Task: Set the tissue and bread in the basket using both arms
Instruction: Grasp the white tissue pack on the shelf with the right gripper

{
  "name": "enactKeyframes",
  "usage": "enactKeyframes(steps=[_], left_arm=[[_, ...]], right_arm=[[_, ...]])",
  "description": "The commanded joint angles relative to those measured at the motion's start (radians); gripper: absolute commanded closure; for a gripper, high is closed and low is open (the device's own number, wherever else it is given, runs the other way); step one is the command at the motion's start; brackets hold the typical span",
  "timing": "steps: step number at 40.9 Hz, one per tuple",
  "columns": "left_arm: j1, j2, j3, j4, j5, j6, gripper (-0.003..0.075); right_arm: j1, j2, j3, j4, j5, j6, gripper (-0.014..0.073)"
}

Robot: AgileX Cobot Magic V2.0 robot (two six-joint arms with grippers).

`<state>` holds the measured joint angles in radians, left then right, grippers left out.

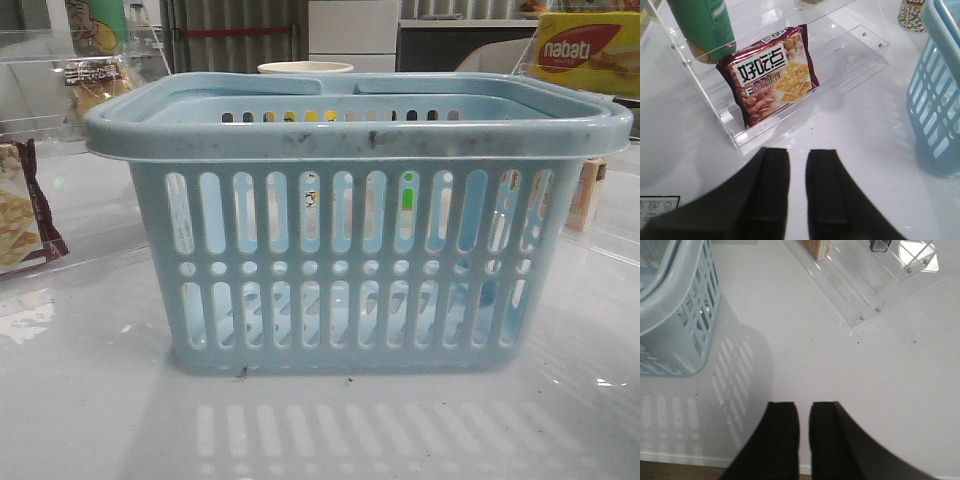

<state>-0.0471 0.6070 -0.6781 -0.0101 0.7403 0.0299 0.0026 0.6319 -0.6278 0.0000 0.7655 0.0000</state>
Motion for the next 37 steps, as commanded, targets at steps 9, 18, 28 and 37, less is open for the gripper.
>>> enactKeyframes(steps=[9, 18, 28, 37], left_arm=[[-0.017, 0.012, -0.028, -0.022, -0.137, 0.044, 0.0283], [-0.124, 0.012, -0.028, -0.067, -0.150, 0.059, 0.0284], [-0.263, 0.012, -0.028, -0.095, -0.148, 0.059, 0.0285], [-0.286, 0.012, -0.028, -0.095, -0.148, 0.059, 0.0285]], right_arm=[[-0.012, 0.096, -0.042, -0.028, -0.103, -0.006, 0.0066], [-0.124, 0.266, -0.174, -0.029, -0.103, -0.006, 0.0066], [-0.250, 0.500, -0.376, -0.029, -0.126, -0.006, 0.0066], [-0.256, 0.738, -0.569, -0.029, -0.135, -0.006, 0.0066]])
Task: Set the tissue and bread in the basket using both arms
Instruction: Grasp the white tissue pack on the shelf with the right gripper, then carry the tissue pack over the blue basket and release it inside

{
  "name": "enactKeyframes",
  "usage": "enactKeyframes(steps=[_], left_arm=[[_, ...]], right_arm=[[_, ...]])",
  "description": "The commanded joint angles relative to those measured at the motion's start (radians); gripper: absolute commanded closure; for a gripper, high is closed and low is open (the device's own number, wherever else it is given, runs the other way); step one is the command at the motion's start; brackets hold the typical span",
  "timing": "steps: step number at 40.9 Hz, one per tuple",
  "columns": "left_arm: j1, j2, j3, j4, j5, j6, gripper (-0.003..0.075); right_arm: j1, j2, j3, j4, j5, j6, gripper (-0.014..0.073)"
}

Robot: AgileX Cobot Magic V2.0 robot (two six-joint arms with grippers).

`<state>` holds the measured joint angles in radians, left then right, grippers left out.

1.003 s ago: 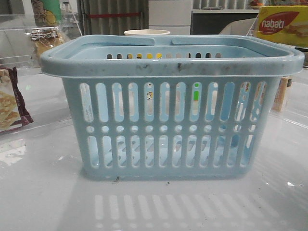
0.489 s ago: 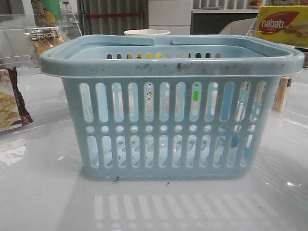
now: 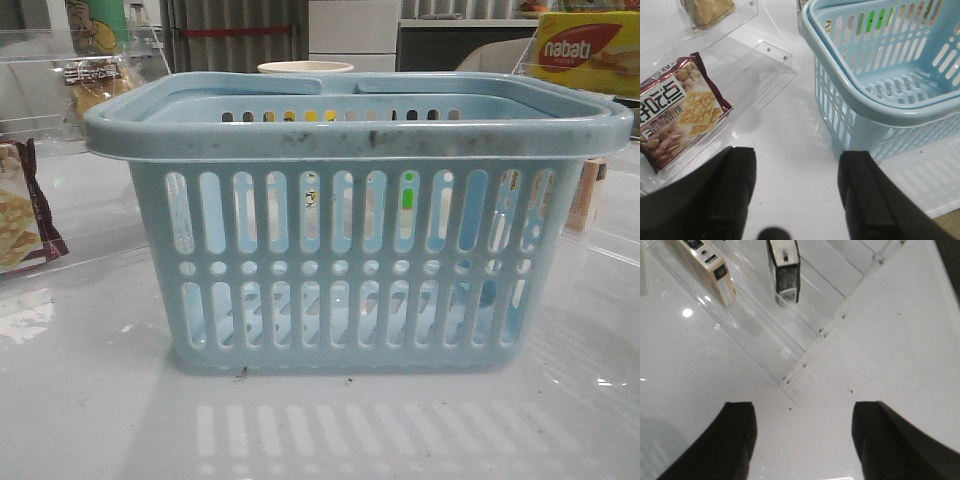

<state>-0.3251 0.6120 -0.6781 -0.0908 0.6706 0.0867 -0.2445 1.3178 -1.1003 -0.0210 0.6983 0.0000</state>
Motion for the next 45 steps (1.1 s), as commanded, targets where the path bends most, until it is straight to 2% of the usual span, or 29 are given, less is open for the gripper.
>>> enactKeyframes(steps=[1, 15, 22, 30, 32, 39, 41, 45], left_arm=[[-0.008, 0.007, -0.028, -0.015, -0.079, 0.003, 0.0285], [-0.008, 0.007, -0.028, -0.015, -0.079, 0.003, 0.0284], [-0.008, 0.007, -0.028, -0.015, -0.079, 0.003, 0.0284], [-0.008, 0.007, -0.028, -0.015, -0.079, 0.003, 0.0285], [-0.008, 0.007, -0.028, -0.015, -0.079, 0.003, 0.0285], [-0.008, 0.007, -0.028, -0.015, -0.079, 0.003, 0.0284], [-0.008, 0.007, -0.028, -0.015, -0.079, 0.003, 0.0285], [-0.008, 0.007, -0.028, -0.015, -0.079, 0.003, 0.0285]], right_arm=[[-0.009, 0.073, -0.114, -0.008, -0.069, -0.006, 0.0066], [-0.009, 0.357, -0.335, 0.031, -0.117, -0.006, 0.0090], [-0.009, 0.441, -0.393, 0.061, -0.170, -0.006, 0.0134], [-0.009, 0.496, -0.406, 0.061, -0.241, -0.006, 0.0143], [-0.007, 0.498, -0.406, 0.062, -0.241, -0.006, 0.0168], [-0.003, 0.479, -0.406, 0.067, -0.217, -0.006, 0.0371], [0.002, 0.463, -0.406, 0.067, -0.203, -0.006, 0.0403], [0.015, 0.416, -0.406, 0.067, -0.174, -0.006, 0.0411]])
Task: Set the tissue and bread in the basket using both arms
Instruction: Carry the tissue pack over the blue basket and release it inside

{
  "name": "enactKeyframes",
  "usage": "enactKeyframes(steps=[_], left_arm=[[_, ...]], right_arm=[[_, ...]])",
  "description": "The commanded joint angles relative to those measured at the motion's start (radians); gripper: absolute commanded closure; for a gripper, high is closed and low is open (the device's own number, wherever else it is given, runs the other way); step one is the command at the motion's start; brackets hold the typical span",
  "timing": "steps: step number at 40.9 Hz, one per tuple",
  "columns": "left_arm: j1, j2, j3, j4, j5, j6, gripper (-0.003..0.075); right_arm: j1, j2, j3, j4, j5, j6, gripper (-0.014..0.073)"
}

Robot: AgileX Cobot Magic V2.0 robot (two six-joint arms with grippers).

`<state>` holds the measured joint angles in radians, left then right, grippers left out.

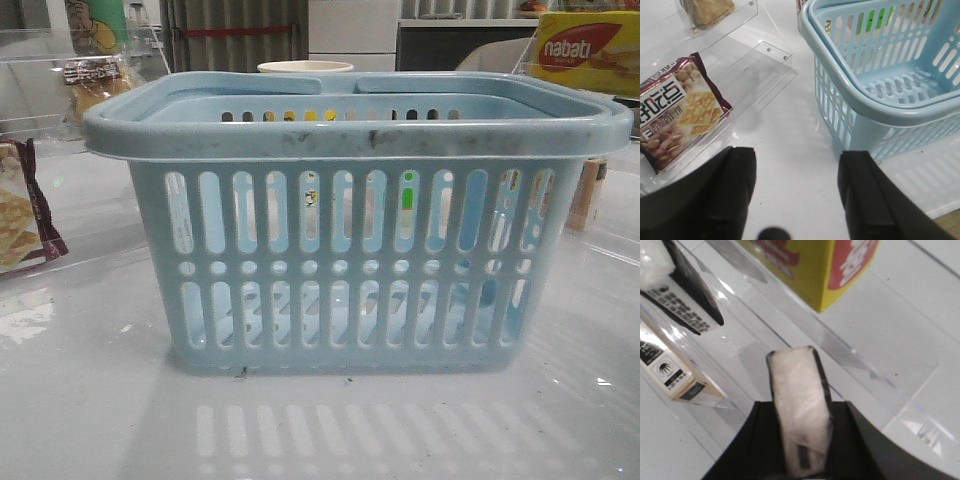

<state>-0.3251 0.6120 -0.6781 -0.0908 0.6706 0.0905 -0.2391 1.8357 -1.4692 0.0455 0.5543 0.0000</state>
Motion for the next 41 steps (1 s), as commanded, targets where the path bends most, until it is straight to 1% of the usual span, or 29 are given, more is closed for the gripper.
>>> enactKeyframes(steps=[1, 6, 11, 16, 20, 26, 32, 39, 41], left_arm=[[-0.008, 0.007, -0.028, -0.015, -0.079, -0.001, 0.0285], [-0.008, 0.007, -0.028, -0.015, -0.079, -0.001, 0.0285], [-0.008, 0.007, -0.028, -0.015, -0.079, -0.001, 0.0284], [-0.008, 0.007, -0.028, -0.015, -0.079, -0.001, 0.0285], [-0.008, 0.007, -0.028, -0.015, -0.079, -0.001, 0.0284], [-0.008, 0.007, -0.028, -0.015, -0.079, -0.001, 0.0285], [-0.008, 0.007, -0.028, -0.015, -0.079, -0.001, 0.0285], [-0.008, 0.007, -0.028, -0.015, -0.079, -0.001, 0.0285], [-0.008, 0.007, -0.028, -0.015, -0.079, -0.001, 0.0285]], right_arm=[[0.017, -0.120, -0.037, 0.000, -0.025, -0.006, 0.0411], [0.059, -0.210, -0.037, 0.000, 0.011, -0.006, 0.0411], [0.135, -0.311, -0.037, 0.000, 0.052, -0.007, 0.0411], [0.247, -0.396, -0.037, 0.000, 0.086, -0.007, 0.0411], [0.363, -0.435, -0.031, 0.000, 0.092, -0.007, 0.0411], [0.527, -0.433, -0.016, 0.000, 0.105, -0.007, 0.0411], [0.666, -0.404, 0.030, 0.001, 0.087, -0.007, 0.0411], [0.755, -0.332, 0.065, 0.001, 0.086, -0.007, 0.0405], [0.767, -0.306, 0.067, 0.001, 0.086, -0.007, 0.0372]])
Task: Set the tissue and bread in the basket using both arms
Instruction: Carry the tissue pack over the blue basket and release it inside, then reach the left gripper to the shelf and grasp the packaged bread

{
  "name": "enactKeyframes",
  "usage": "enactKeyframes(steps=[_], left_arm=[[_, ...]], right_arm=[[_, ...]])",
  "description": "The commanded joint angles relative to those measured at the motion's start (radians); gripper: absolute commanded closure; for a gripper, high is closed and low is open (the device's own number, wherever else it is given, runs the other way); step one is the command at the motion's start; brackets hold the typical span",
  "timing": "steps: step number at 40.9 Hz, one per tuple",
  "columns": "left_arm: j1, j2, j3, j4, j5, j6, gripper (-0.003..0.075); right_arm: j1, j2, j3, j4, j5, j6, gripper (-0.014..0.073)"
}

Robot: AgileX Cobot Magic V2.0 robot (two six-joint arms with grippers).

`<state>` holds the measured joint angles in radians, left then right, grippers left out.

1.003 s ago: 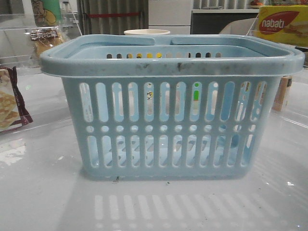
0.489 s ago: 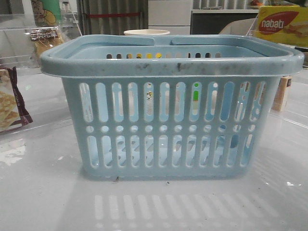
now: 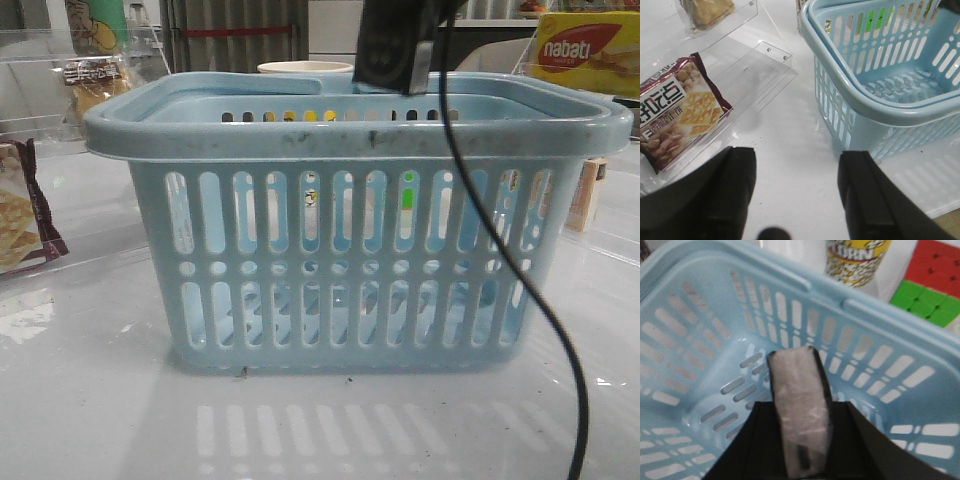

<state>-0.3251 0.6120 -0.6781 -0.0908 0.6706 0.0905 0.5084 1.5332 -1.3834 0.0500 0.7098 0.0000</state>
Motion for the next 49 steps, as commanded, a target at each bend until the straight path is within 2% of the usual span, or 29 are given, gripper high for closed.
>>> enactKeyframes(steps=[1, 4, 5, 9, 16, 26, 42, 49], left_arm=[[-0.008, 0.007, -0.028, -0.015, -0.079, -0.001, 0.0285], [-0.008, 0.007, -0.028, -0.015, -0.079, -0.001, 0.0285], [-0.008, 0.007, -0.028, -0.015, -0.079, -0.001, 0.0285], [-0.008, 0.007, -0.028, -0.015, -0.079, -0.001, 0.0285], [-0.008, 0.007, -0.028, -0.015, -0.079, -0.001, 0.0285], [-0.008, 0.007, -0.028, -0.015, -0.079, -0.001, 0.0285], [-0.008, 0.007, -0.028, -0.015, -0.079, -0.001, 0.0285], [-0.008, 0.007, -0.028, -0.015, -0.093, -0.001, 0.0285]], right_arm=[[0.024, 0.010, -0.019, -0.003, -0.069, -0.007, 0.0337], [0.025, 0.040, -0.019, -0.003, -0.077, -0.007, 0.0207], [0.025, 0.048, -0.019, -0.004, -0.083, -0.007, 0.0138], [0.025, 0.044, -0.019, -0.022, -0.098, -0.035, 0.0034], [0.025, -0.034, 0.007, -0.022, -0.111, -0.055, 0.0053], [0.023, -0.263, 0.203, -0.023, -0.165, -0.059, 0.0076], [0.023, -0.663, 0.493, -0.023, -0.123, -0.059, 0.0076], [0.023, -0.796, 0.563, -0.023, -0.074, -0.059, 0.0076]])
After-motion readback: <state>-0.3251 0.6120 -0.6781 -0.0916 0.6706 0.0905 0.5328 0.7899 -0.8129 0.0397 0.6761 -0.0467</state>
